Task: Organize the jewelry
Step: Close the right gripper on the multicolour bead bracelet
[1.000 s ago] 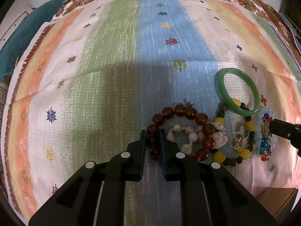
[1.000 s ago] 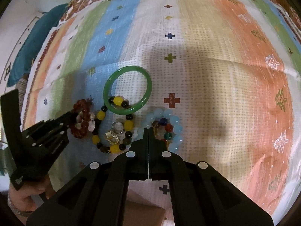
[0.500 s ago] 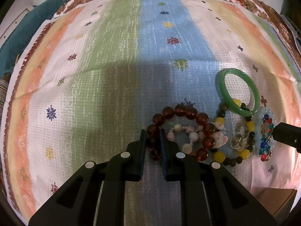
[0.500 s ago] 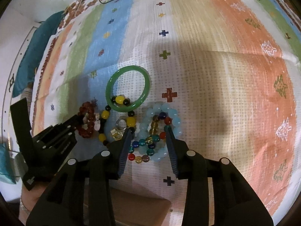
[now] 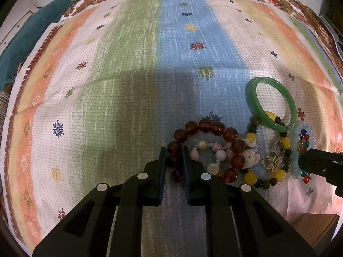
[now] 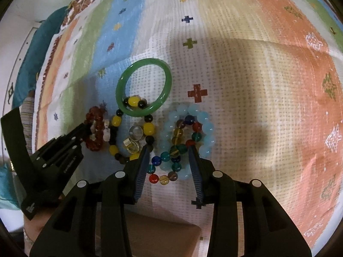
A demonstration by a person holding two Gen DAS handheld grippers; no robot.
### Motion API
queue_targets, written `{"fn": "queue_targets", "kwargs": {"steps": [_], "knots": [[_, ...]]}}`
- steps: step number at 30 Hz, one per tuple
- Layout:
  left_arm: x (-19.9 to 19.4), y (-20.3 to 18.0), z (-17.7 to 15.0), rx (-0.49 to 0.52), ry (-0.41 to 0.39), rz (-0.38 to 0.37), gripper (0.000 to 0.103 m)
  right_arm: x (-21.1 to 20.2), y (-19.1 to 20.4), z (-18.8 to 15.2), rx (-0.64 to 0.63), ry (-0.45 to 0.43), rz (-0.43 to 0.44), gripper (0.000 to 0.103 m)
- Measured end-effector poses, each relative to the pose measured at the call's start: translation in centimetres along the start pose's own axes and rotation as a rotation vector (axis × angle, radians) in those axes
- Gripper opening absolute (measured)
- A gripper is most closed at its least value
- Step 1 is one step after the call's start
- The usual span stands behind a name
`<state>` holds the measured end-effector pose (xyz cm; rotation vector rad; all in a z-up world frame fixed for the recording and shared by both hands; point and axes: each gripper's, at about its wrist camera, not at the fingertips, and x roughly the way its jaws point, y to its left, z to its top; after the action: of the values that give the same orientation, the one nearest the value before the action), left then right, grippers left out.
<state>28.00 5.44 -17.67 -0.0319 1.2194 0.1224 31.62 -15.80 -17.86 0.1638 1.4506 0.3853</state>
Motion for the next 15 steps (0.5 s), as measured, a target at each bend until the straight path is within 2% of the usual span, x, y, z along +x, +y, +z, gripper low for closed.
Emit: {"fn": "queue_targets", "kwargs": {"steps": [5, 8, 10, 12, 15], "knots": [[0.01, 0.03, 0.00, 0.004, -0.001, 0.002, 0.014, 0.44, 0.12, -0.07, -0.013, -0.003, -0.013, 0.037], [0.02, 0.17, 0.08, 0.000, 0.001, -0.003, 0.014, 0.39, 0.27, -0.22, -0.030, -0.008, -0.020, 0.031], [0.04, 0.26, 0.14, -0.002, 0.001, -0.004, 0.014, 0.38, 0.27, -0.31, -0.033, -0.011, -0.021, 0.016], [0.04, 0.29, 0.17, -0.002, 0.000, -0.006, 0.013, 0.20, 0.40, -0.31, -0.041, -0.017, -0.022, 0.012], [0.07, 0.36, 0.19, -0.005, 0.002, -0.007, 0.013, 0.05, 0.48, -0.33, -0.049, -0.024, -0.029, 0.010]]}}
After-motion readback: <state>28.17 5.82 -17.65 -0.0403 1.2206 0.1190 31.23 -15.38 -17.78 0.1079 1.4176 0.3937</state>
